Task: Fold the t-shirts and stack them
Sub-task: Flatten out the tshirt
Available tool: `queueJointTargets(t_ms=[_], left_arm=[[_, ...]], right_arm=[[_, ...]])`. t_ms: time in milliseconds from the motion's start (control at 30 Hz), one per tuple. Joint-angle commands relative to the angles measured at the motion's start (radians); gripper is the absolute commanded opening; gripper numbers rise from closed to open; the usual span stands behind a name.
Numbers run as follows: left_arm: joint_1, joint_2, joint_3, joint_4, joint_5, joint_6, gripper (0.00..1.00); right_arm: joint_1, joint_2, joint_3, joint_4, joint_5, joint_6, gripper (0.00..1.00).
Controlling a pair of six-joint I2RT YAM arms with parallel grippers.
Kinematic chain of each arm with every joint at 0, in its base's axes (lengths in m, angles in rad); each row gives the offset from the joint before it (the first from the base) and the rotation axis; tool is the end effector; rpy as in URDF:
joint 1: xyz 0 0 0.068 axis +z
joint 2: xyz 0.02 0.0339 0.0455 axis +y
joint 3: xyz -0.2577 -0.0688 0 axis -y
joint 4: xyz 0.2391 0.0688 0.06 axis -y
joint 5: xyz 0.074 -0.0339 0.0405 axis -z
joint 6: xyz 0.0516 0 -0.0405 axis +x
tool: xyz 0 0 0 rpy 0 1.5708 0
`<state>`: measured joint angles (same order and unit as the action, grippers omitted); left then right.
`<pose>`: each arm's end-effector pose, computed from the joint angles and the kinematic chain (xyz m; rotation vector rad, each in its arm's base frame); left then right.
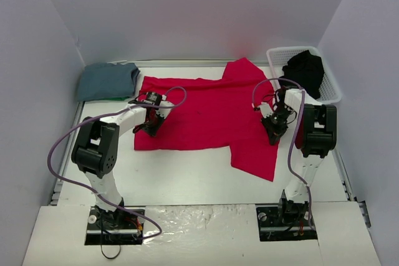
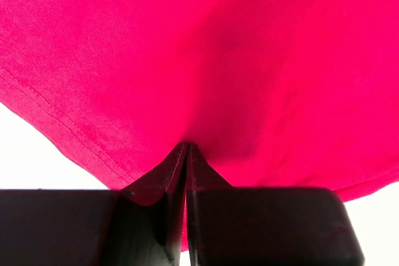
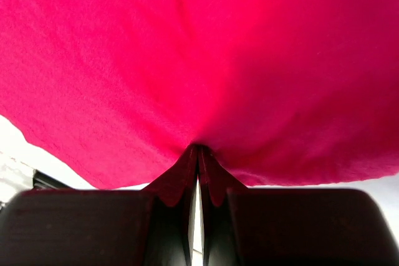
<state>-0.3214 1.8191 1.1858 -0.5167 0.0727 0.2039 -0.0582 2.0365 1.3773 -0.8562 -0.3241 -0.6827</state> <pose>0.3431 -0.1182 0.1556 0.7274 2.6239 -0.1330 0.3686 -0.0050 0.1220 -0.9171 2.7975 0.4191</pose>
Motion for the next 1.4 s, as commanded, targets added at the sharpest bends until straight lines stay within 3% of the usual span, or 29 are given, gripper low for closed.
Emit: queueJointTargets(t_ms=[0,267,567,967,1100,1233,1367], left_arm=[[-0.008,-0.04,-0.044,-0.011,-0.017,-0.009,0.02],[-0.011,-0.058,-0.095,-0.048,-0.019,0.003,0.02],[-0.022,-0.142,-0.123,-0.143,0.084,0.101,0.02],[-0.1,-0.035,-0.078,-0.362,0.144,0.25,0.02],[-0.099,-0.084,-0.035,-0.378,0.167,0.229,0.02],[-0.099,-0.145,0.079,-0.424,0.199,0.227,0.02],[-0.087,-0.181,0.242,-0.468,0.214,0.242,0.02]], right_arm=[[0.001,-0.004,-0.073,-0.02,-0.004,-0.008,0.0],[-0.006,-0.025,-0.175,0.014,0.007,0.011,0.0],[-0.009,-0.073,-0.306,0.025,0.026,0.015,0.0],[-0.009,-0.033,-0.324,-0.004,0.072,0.029,0.0],[-0.008,-0.064,-0.251,-0.078,0.04,-0.008,0.0],[-0.009,-0.064,0.021,-0.33,-0.07,-0.139,0.0],[-0.006,-0.088,0.202,-0.33,-0.041,-0.136,0.0]])
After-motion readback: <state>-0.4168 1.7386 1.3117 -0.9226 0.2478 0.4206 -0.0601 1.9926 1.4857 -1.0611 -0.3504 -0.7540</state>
